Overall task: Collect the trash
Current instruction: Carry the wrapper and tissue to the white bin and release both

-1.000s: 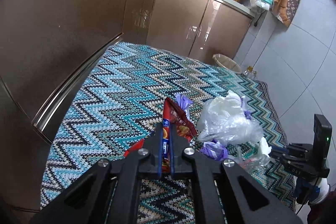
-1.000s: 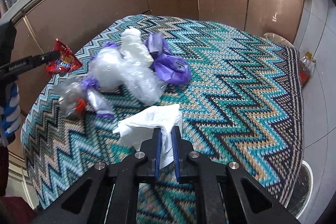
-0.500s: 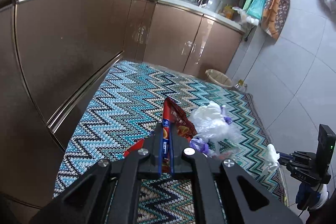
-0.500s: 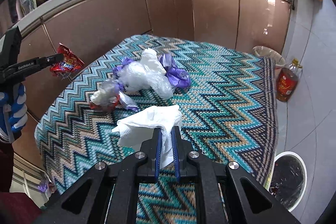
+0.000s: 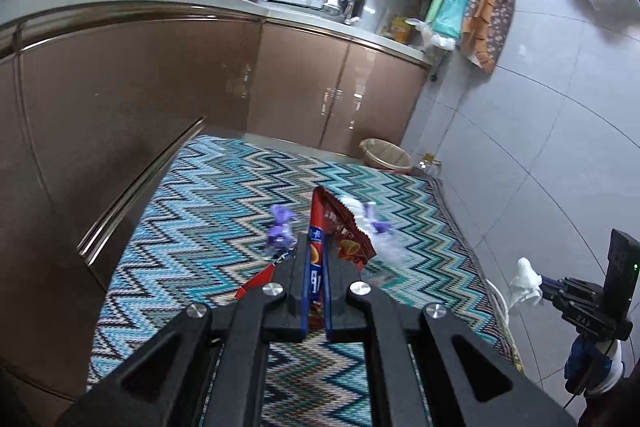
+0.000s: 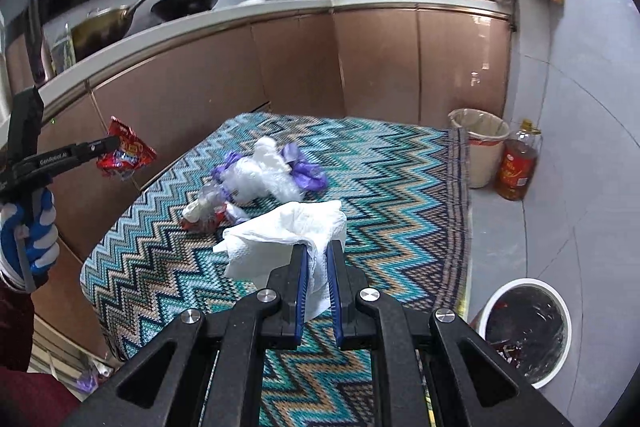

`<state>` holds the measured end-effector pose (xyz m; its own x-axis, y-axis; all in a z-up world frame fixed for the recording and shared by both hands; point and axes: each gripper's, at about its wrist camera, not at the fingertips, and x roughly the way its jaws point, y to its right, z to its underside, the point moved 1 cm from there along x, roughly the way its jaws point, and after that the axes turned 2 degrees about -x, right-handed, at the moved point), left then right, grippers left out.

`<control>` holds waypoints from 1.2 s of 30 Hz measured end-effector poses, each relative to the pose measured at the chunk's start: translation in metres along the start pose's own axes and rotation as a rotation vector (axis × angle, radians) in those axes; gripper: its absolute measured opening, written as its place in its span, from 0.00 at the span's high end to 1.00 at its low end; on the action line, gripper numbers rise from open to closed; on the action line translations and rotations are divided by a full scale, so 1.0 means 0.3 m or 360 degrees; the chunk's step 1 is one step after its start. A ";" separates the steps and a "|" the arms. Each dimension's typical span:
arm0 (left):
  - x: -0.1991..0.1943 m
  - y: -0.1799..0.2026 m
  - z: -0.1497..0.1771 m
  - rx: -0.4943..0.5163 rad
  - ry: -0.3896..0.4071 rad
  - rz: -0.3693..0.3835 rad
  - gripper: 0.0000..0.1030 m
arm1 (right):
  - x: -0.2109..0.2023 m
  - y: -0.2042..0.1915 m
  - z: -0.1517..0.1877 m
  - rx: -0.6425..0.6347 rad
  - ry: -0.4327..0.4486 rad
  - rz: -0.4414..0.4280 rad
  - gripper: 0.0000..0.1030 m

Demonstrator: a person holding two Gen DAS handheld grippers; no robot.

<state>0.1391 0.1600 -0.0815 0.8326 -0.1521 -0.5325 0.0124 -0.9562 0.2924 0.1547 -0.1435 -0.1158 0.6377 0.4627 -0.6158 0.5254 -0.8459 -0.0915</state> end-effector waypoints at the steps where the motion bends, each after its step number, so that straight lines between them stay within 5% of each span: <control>1: 0.002 0.019 -0.001 0.0014 -0.0003 0.0010 0.96 | -0.017 0.017 0.006 0.0017 0.0017 0.0010 0.91; 10: 0.097 0.315 -0.001 0.0244 -0.0103 0.0163 0.96 | -0.165 0.214 0.087 0.0185 0.0146 0.0163 0.91; 18: 0.304 0.705 0.035 0.0477 -0.0300 0.0384 0.96 | -0.272 0.472 0.189 0.0399 0.0206 0.0351 0.91; 28: 0.624 1.215 0.157 0.0765 -0.0523 0.0556 0.96 | -0.268 0.774 0.306 0.0582 0.0112 0.0571 0.90; 36: 0.903 1.449 0.271 0.0828 -0.0705 0.0547 0.95 | -0.186 0.939 0.348 0.0619 -0.0012 0.0663 0.88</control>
<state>0.3249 -0.3173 -0.1632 0.4412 -0.4436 -0.7801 -0.5610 -0.8148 0.1461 0.2082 -0.4353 -0.1889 0.7417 0.0684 -0.6672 -0.0166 -0.9926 -0.1202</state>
